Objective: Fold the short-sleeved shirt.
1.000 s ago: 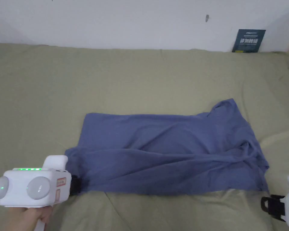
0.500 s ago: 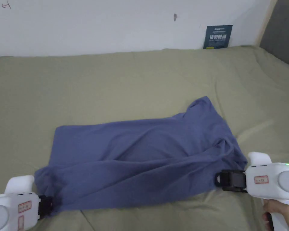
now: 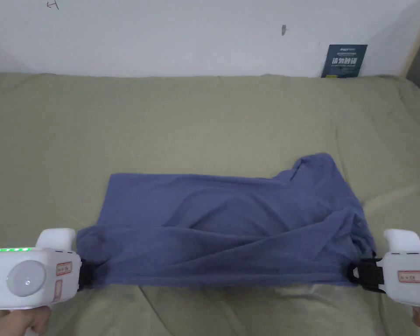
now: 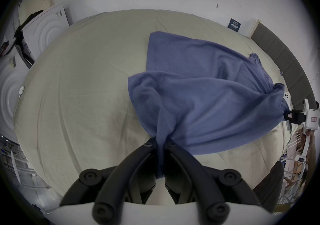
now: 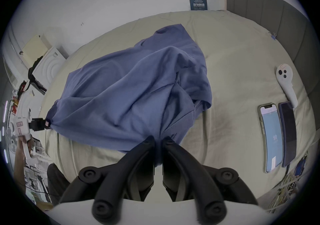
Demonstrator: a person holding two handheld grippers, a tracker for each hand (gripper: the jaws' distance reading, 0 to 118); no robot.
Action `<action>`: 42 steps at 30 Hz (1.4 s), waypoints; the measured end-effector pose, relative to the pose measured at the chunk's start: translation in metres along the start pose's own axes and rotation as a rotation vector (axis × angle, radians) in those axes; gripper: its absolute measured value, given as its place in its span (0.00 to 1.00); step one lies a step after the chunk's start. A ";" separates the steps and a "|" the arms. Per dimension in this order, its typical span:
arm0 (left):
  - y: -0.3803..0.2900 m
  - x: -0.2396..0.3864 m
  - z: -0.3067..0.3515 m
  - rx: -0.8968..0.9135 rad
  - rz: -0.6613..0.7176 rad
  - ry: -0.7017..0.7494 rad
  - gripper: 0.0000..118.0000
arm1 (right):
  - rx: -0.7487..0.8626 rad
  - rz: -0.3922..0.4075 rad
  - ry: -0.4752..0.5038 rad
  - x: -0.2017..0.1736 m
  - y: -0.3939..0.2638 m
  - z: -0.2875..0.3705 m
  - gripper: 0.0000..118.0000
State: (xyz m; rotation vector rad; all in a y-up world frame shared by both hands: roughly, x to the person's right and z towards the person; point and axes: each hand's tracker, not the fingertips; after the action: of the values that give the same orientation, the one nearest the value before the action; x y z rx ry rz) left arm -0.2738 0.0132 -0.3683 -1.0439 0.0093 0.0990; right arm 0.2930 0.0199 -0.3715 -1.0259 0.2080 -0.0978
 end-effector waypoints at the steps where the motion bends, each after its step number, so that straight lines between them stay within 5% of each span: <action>1: -0.004 -0.001 0.004 -0.001 -0.005 -0.003 0.06 | 0.008 -0.018 -0.024 -0.005 -0.004 0.010 0.07; 11: -0.093 -0.008 0.046 -0.031 0.026 -0.013 0.06 | -0.035 -0.051 -0.004 -0.009 -0.082 0.033 0.07; 18: -0.099 -0.012 0.042 -0.021 0.060 -0.024 0.07 | -0.040 -0.081 0.000 -0.006 -0.090 0.036 0.09; 19: -0.098 -0.013 0.041 -0.015 0.064 -0.026 0.21 | -0.043 -0.086 0.006 -0.005 -0.088 0.035 0.25; 20: -0.094 -0.016 0.042 -0.012 0.066 -0.037 0.21 | -0.032 -0.097 0.004 -0.006 -0.087 0.036 0.25; 21: -0.094 -0.016 0.043 -0.009 0.065 -0.038 0.32 | -0.020 -0.103 -0.036 -0.007 -0.087 0.038 0.34; 22: -0.094 -0.018 0.041 -0.010 0.065 -0.013 0.73 | -0.019 -0.090 -0.055 -0.006 -0.087 0.039 0.70; 23: -0.098 -0.020 0.043 -0.016 0.094 -0.011 1.00 | -0.019 -0.089 -0.046 -0.004 -0.087 0.041 0.98; 26: -0.095 -0.036 0.033 0.020 0.064 -0.003 0.97 | -0.014 -0.119 -0.022 0.006 -0.081 0.055 0.96; 30: -0.038 -0.025 0.069 0.090 0.066 -0.027 0.95 | 0.034 -0.061 -0.041 -0.006 -0.047 0.063 0.88; 32: -0.015 -0.026 0.057 0.130 0.073 -0.044 0.73 | 0.096 -0.060 -0.057 -0.010 -0.025 0.064 0.36; 33: -0.004 -0.025 0.051 0.139 0.064 -0.049 0.41 | 0.142 -0.205 -0.158 -0.007 -0.019 0.064 0.03; 34: 0.007 -0.022 0.044 0.159 0.060 -0.039 0.00 | 0.170 -0.207 -0.181 -0.007 -0.010 0.060 0.00; 42: 0.086 0.000 -0.038 0.092 0.066 -0.038 0.00 | 0.143 -0.227 -0.170 0.015 0.054 0.005 0.00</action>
State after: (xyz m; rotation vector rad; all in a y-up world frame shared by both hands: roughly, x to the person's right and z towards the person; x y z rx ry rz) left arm -0.2798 0.0230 -0.4613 -0.9497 0.0132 0.1768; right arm 0.3079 0.0496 -0.4174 -0.9068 -0.0699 -0.2270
